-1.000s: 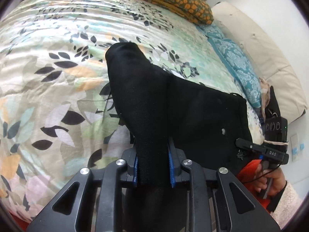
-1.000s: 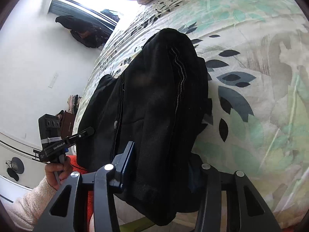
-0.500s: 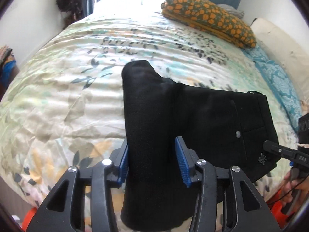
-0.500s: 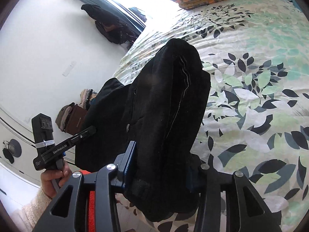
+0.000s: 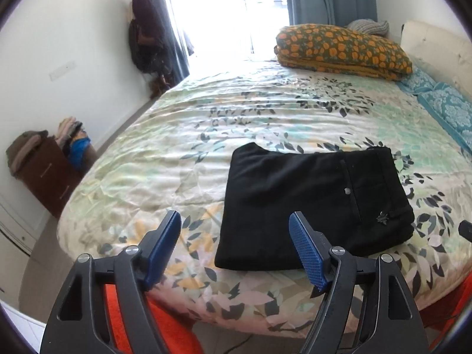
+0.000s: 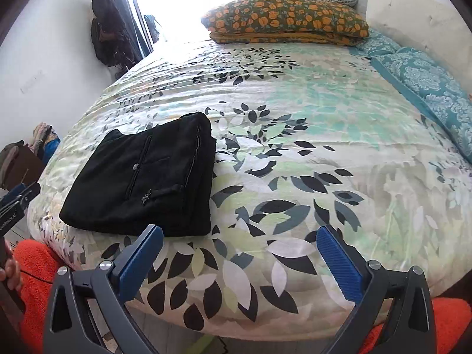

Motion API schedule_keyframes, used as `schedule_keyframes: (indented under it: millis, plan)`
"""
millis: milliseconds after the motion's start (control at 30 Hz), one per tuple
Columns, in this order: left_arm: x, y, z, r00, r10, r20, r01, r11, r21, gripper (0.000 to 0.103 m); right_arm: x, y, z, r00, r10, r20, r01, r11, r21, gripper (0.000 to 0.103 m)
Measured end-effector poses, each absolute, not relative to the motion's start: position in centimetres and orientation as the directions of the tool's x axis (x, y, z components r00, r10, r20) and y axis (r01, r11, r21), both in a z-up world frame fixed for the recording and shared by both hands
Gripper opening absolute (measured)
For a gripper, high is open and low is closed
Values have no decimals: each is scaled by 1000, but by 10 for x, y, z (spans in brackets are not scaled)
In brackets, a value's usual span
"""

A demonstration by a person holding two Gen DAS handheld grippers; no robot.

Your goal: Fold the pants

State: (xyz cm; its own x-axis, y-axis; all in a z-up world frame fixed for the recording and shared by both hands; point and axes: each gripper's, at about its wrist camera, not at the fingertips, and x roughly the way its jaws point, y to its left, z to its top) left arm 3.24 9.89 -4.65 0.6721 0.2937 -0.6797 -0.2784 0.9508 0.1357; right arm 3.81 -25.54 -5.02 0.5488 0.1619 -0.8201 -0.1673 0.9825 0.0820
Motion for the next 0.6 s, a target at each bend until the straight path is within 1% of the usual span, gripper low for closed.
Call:
schedule_keyframes:
  millis: [33, 133, 233, 267, 333, 400, 500, 600]
  plan:
    - [28, 98, -41, 665, 279, -693, -280, 953, 114, 78, 28, -253, -40, 566, 145, -812, -165, 984, 61, 103]
    - [14, 101, -27, 659, 207, -723, -277, 961, 23, 78, 2, -241, -16, 594, 155, -790, -193, 980, 47, 103]
    - [-9, 107, -14, 679, 158, -717, -273, 961, -47, 78, -19, -222, 4, 614, 167, -771, -247, 969, 13, 103]
    - [-14, 108, -11, 672, 159, -724, -276, 960, -46, 78, -25, -218, 10, 618, 174, -767, -263, 965, 7, 103]
    - [-20, 102, -8, 626, 185, -757, -257, 966, 24, 78, -37, -209, 17, 620, 177, -764, -283, 959, -7, 103]
    - [-28, 94, -6, 607, 208, -767, -236, 969, 76, 78, -45, -204, 23, 616, 200, -762, -292, 956, 15, 103]
    - [-39, 85, 2, 619, 196, -761, -226, 972, 66, 78, -49, -197, 33, 600, 244, -762, -311, 949, 60, 103]
    - [-42, 78, 9, 637, 169, -752, -202, 978, 48, 78, -51, -190, 41, 621, 250, -743, -328, 944, 44, 103]
